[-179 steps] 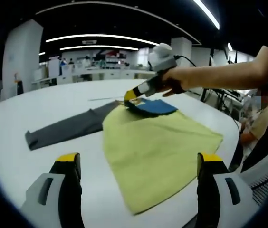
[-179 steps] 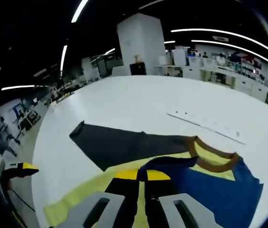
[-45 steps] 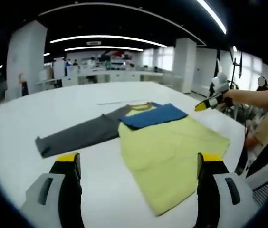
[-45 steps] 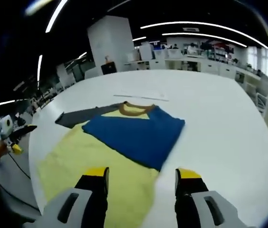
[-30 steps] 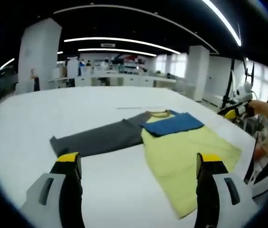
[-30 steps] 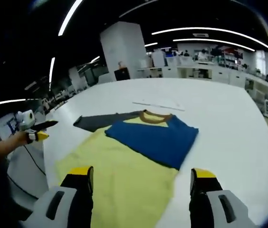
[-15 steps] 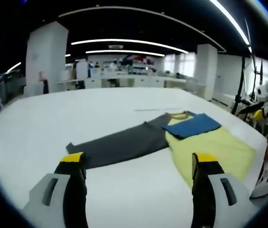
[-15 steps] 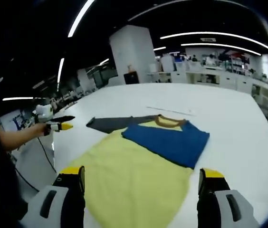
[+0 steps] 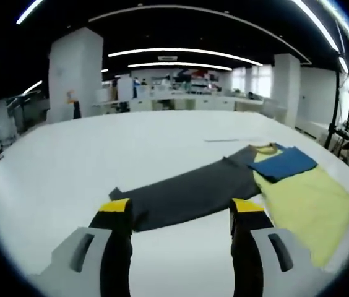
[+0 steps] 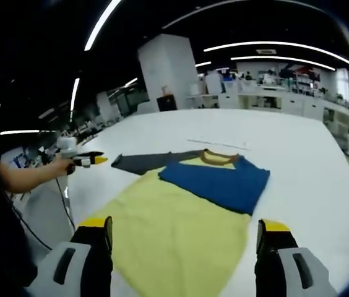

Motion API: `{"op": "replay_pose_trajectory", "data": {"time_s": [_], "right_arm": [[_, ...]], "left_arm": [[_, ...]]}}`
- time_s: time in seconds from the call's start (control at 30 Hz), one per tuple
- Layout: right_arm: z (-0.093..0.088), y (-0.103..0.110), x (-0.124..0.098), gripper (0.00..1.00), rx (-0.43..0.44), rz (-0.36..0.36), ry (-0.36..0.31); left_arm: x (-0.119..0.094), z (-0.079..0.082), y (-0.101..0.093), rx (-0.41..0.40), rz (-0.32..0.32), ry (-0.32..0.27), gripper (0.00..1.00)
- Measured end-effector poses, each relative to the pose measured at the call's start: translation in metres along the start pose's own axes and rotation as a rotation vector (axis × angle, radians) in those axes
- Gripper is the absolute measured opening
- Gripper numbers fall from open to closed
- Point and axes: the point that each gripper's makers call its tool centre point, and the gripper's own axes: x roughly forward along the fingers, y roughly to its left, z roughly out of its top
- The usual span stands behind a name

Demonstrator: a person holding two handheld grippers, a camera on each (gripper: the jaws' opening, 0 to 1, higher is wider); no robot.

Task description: Fold the garment on the visible template until the final outline fits inside the template.

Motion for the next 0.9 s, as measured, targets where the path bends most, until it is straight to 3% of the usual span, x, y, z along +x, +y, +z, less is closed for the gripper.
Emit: {"op": "replay_pose_trajectory", "data": {"time_s": [0.13, 0.3, 0.9], "right_arm": [[0.001, -0.003, -0.002, 0.95, 0.026, -0.006, -0.005], [0.003, -0.009, -0.003, 0.94, 0.037, -0.028, -0.004], [-0.004, -0.016, 0.0, 0.92, 0.056, -0.067, 0.022]], "left_arm": [[0.011, -0.007, 0.013, -0.023, 0.031, 0.021, 0.47], [0.022, -0.02, 0.027, 0.003, 0.071, 0.068, 0.33], [0.054, -0.045, 0.053, 0.094, 0.117, 0.183, 0.17]]}}
